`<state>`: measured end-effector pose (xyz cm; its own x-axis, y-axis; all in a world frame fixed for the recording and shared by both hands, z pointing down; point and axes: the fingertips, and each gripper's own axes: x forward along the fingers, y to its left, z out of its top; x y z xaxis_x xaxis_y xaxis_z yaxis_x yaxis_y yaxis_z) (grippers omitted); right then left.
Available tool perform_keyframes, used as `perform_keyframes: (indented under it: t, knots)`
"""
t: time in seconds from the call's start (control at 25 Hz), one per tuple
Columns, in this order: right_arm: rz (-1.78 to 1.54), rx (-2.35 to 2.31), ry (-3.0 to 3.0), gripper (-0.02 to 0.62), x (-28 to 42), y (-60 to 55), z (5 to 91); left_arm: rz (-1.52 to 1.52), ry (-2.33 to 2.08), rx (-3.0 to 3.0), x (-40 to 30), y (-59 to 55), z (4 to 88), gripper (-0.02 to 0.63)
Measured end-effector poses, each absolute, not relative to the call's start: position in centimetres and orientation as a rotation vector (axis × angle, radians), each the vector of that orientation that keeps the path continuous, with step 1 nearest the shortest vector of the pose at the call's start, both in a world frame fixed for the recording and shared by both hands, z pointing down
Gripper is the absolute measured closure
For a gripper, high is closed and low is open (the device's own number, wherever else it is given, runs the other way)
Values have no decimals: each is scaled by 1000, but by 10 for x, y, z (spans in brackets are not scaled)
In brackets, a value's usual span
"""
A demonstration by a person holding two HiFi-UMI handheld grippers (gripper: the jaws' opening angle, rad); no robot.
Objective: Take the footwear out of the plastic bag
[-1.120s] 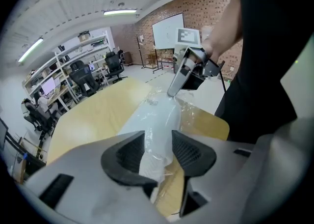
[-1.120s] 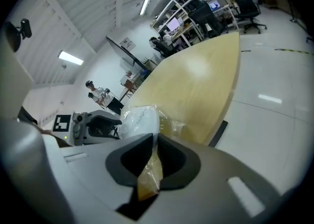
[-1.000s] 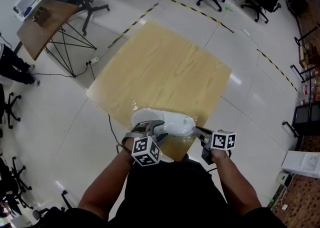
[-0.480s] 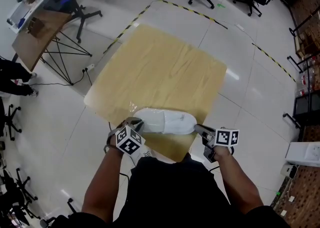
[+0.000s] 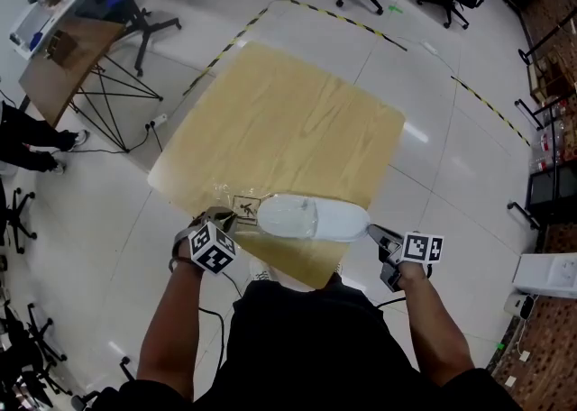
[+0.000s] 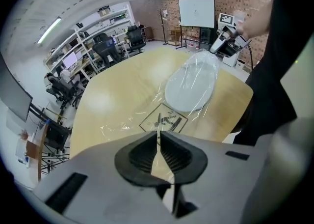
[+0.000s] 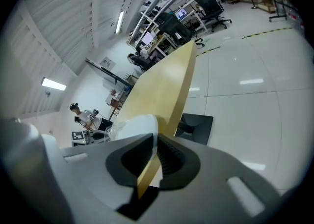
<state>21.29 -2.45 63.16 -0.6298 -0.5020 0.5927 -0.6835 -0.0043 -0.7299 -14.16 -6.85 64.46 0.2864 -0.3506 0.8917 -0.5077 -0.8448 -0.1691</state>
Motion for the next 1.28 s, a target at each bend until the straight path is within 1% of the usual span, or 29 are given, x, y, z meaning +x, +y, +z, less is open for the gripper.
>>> perform_keyframes:
  t: [0.04,0.12,0.16,0.2,0.24,0.28,0.32,0.4,0.48,0.56,0.6,0.64,0.72,0.84,1.04,1.08,1.12,1.2,1.28]
  knots:
    - [1692,1264,-2095,565,214,-23,633,1588,-820,2395,-145,-69,643,574]
    - [1672,1294,-2093,560,218,-22,635,1526,-823,2415,-142,-69,635,530]
    - [1665,1319,-2097,551,219,-23,636,1478,-815,2441,-136,-68,628,461]
    - [1667,1339,-2105,500,219,-25,635,1424,-801,2476,-128,-68,620,405]
    - [1679,1349,-2113,406,218,-26,635,1376,-782,2518,-117,-67,611,397]
    - [1696,1347,-2119,340,216,-28,635,1342,-754,2562,-104,-65,604,396]
    - [1715,1338,-2120,296,213,-28,637,1325,-715,2599,-90,-63,600,393]
    - [1757,1303,-2113,267,204,-26,642,1333,-600,2629,-64,-55,606,390]
    - [1801,1267,-2098,265,193,-28,647,1378,-475,2599,-45,-50,624,353]
    - [1803,1242,-2077,268,182,-31,651,1442,-408,2560,-37,-50,638,351]
    - [1780,1229,-2066,294,177,-31,652,1464,-396,2545,-36,-51,642,351]
    - [1750,1219,-2056,335,174,-31,654,1471,-393,2535,-36,-50,644,354]
    - [1716,1206,-2052,349,172,-29,654,1454,-406,2526,-37,-47,644,386]
    - [1748,1208,-2096,396,179,-28,645,1444,-431,2514,-42,-43,645,398]
    - [1840,1258,-2177,464,209,-25,621,1554,-420,2501,-49,-38,657,441]
    - [1859,1274,-2186,473,216,-25,616,1581,-426,2498,-51,-40,659,459]
    - [1883,1292,-2187,480,221,-25,611,1605,-436,2496,-53,-42,660,498]
    - [1910,1315,-2206,493,233,-25,601,1635,-465,2489,-57,-46,663,535]
    - [1877,1308,-2288,506,244,-28,588,1655,-501,2480,-58,-53,666,598]
